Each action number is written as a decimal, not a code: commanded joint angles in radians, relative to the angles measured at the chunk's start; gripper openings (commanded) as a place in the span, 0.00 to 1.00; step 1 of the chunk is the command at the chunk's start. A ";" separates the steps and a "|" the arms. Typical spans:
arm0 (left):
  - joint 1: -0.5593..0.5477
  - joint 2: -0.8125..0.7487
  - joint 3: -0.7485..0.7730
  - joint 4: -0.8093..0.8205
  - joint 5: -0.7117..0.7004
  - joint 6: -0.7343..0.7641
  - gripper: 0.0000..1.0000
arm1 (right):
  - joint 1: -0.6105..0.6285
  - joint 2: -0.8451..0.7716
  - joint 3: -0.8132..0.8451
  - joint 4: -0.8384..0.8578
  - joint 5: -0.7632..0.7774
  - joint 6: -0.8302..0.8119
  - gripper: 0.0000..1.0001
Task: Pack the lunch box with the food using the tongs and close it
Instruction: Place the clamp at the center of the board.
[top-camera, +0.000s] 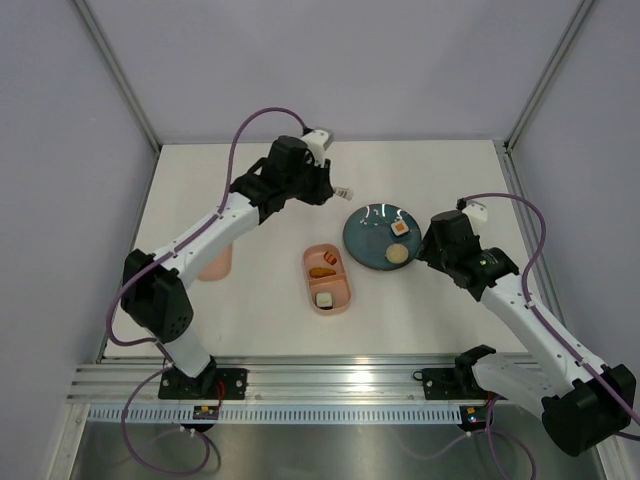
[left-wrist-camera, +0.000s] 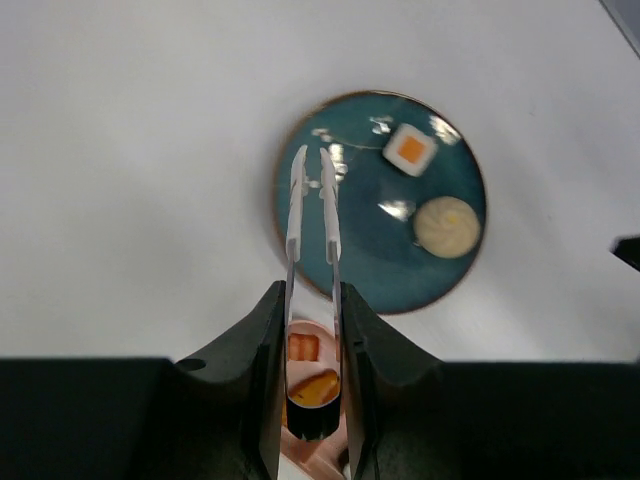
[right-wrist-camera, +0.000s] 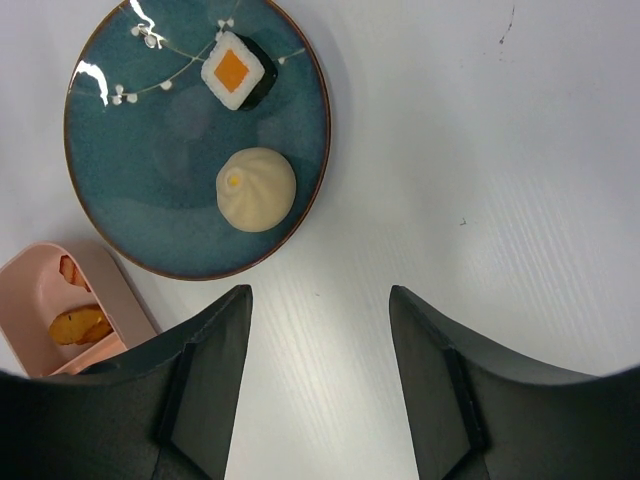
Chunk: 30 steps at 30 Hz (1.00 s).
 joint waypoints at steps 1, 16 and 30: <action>0.099 -0.066 -0.138 0.228 -0.082 -0.113 0.00 | -0.010 -0.001 0.032 0.011 0.024 -0.013 0.65; 0.220 0.023 -0.433 0.673 -0.386 -0.094 0.16 | -0.013 0.016 0.034 0.028 0.001 -0.030 0.66; 0.241 0.118 -0.325 0.365 -0.322 -0.148 0.96 | -0.014 0.015 0.021 0.037 -0.010 -0.029 0.66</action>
